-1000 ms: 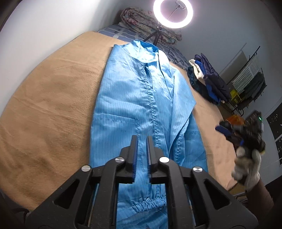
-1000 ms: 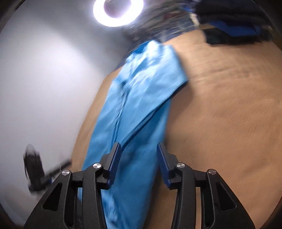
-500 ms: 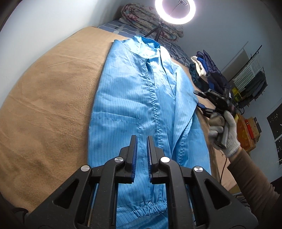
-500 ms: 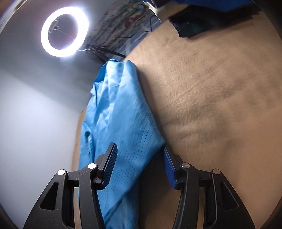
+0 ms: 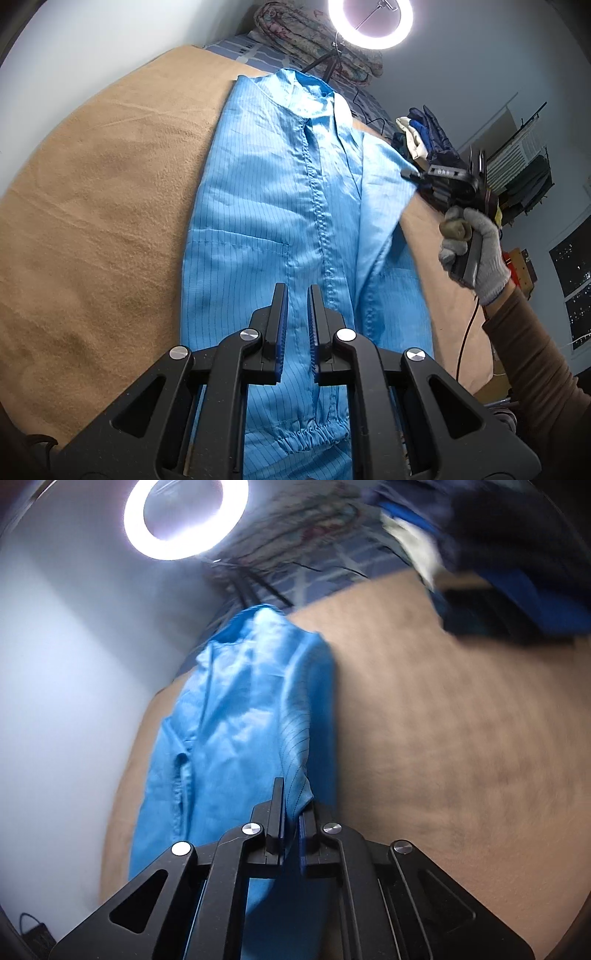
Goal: Fold large clothes
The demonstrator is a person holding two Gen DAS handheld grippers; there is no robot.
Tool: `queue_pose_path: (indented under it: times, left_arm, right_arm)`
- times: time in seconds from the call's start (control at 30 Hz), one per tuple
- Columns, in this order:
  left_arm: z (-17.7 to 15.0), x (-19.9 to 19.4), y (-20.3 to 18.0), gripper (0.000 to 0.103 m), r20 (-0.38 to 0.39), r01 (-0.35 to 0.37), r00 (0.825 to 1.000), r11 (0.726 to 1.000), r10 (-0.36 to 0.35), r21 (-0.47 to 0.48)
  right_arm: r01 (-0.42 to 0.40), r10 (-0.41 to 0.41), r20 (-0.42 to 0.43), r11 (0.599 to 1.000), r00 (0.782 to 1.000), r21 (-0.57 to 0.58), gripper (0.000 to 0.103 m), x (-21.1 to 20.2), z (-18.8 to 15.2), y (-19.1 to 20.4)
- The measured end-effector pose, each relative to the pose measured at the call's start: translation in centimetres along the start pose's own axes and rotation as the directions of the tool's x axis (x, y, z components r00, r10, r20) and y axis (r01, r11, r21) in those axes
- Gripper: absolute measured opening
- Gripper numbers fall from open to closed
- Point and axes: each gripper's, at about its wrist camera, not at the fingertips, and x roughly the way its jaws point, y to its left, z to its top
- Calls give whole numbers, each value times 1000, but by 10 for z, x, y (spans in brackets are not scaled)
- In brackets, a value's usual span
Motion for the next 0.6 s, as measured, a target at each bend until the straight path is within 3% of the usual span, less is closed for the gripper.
queue_pose_path:
  times: [0.17, 0.3, 0.47, 0.53, 0.6]
  left_arm:
    - [1, -9, 2, 8, 15, 17, 1000, 1000, -16, -7]
    - [1, -16, 3, 8, 26, 21, 999, 1000, -20, -11]
    - [2, -26, 3, 8, 48, 4, 999, 1000, -4, 7]
    - [2, -29, 6, 8, 54, -3, 999, 1000, 2, 4]
    - [3, -31, 10, 8, 57, 3, 998, 1000, -2, -8]
  right_arm:
    - [-39, 37, -20, 996, 999, -81, 4, 10, 10, 51]
    - [-43, 37, -51, 993, 998, -114, 4, 43, 12, 84]
    - [-156, 144, -146, 985, 979, -75, 8, 80, 7, 102]
    - [-197, 186, -130, 978, 974, -72, 8, 74, 5, 104]
    - [-177, 164, -114, 978, 980, -110, 8, 61, 2, 105]
